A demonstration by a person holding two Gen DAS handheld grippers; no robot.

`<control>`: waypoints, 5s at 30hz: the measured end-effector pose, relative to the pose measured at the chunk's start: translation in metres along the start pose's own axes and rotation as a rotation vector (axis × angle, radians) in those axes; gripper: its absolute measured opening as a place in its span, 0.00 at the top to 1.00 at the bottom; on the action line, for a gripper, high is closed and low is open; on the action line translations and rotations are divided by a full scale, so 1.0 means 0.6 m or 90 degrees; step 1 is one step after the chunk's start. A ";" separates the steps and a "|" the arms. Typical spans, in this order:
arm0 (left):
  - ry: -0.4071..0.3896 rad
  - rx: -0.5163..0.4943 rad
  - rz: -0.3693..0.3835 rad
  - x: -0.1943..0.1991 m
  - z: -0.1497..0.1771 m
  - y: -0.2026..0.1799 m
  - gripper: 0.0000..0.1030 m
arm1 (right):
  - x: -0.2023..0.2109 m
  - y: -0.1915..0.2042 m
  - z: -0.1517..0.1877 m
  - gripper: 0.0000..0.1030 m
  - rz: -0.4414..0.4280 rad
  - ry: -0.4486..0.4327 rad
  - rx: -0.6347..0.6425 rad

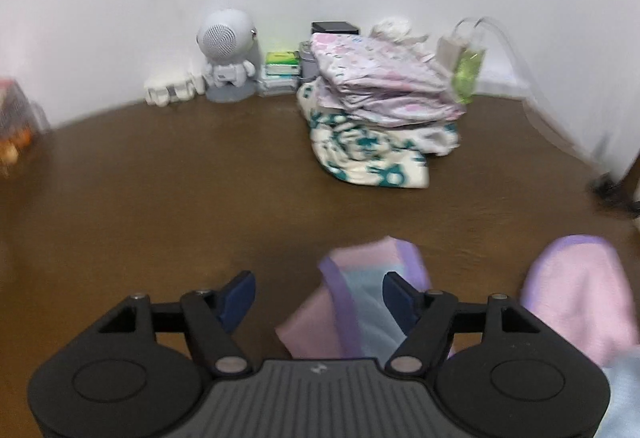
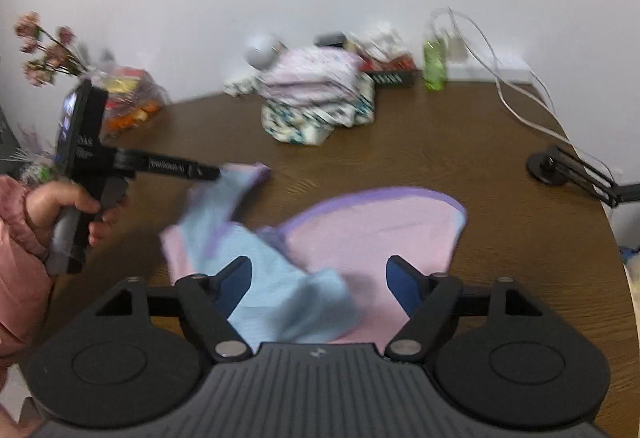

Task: Fold clothes
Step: 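Grasp the garment edge with the right tool while the left tool grasps another edge, then lift the garment with both tools and shake it open, then lay the garment flat on the table and release both tools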

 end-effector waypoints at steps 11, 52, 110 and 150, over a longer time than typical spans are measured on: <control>0.066 0.035 0.087 -0.048 0.002 -0.013 0.91 | -0.099 0.003 0.035 0.77 -0.077 0.117 -0.013; -0.413 0.049 0.044 0.449 -0.204 0.157 0.94 | 0.177 0.139 -0.375 0.95 0.022 -0.297 0.192; -0.138 0.049 0.175 0.386 0.258 0.201 0.95 | -0.182 0.210 -0.022 0.97 -0.148 0.042 0.059; 0.021 0.294 0.155 0.226 0.242 0.267 1.00 | -0.077 0.236 0.147 0.33 -0.153 0.111 0.277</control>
Point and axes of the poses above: each gripper's, at about its wrist camera, not at the fingertips, and x roughly against the way its jaws point, y to its left, z to its underside, the point moved 10 cm from there along -x, roughly the way its jaws point, and after that the axes turned 1 degree about x, right-handed, at the moved point
